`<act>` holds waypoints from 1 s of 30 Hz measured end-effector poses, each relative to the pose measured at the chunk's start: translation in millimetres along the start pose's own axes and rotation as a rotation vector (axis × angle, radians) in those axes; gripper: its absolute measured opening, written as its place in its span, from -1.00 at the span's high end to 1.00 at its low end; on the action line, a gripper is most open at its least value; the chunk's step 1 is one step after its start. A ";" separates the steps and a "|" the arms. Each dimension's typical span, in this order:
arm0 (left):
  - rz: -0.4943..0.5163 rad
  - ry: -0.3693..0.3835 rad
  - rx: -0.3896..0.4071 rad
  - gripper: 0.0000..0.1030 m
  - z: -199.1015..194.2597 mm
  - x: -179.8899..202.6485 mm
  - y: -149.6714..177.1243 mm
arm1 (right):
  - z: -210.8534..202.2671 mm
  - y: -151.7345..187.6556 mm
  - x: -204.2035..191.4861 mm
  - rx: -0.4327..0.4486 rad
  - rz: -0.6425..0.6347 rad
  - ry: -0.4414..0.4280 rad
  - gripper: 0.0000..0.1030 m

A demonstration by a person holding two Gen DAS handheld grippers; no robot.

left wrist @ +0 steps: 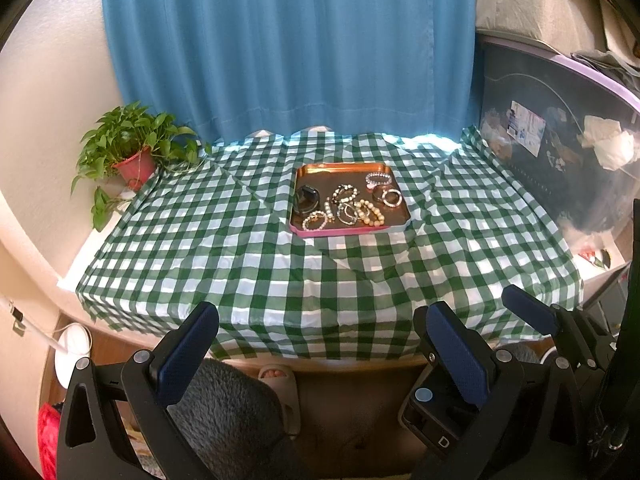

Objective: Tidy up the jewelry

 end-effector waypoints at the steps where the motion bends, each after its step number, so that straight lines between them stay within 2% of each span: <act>1: -0.001 0.000 0.001 -1.00 -0.5 0.5 -1.6 | -0.2 -1.6 -0.1 0.001 0.000 -0.001 -0.55; 14: 0.001 -0.004 -0.006 -1.00 1.1 -0.8 1.9 | -0.4 -1.6 0.9 -0.002 0.000 -0.004 -0.55; 20: 0.003 -0.010 -0.016 -1.00 2.6 -2.6 11.9 | 1.4 10.6 -3.4 -0.015 0.008 -0.010 -0.55; 30: 0.005 -0.009 -0.015 -1.00 3.9 -1.2 8.1 | 2.0 12.3 -4.3 -0.015 0.011 -0.011 -0.55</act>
Point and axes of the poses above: each gripper's, at about its wrist camera, not at the fingertips, and z roughly the way its jaws point, x to its right, y to its underside, the point moved 10 cm from there along z, roughly the way its jaws point, and after that the axes turned 15 degrees about -z, right-handed, at the moved point
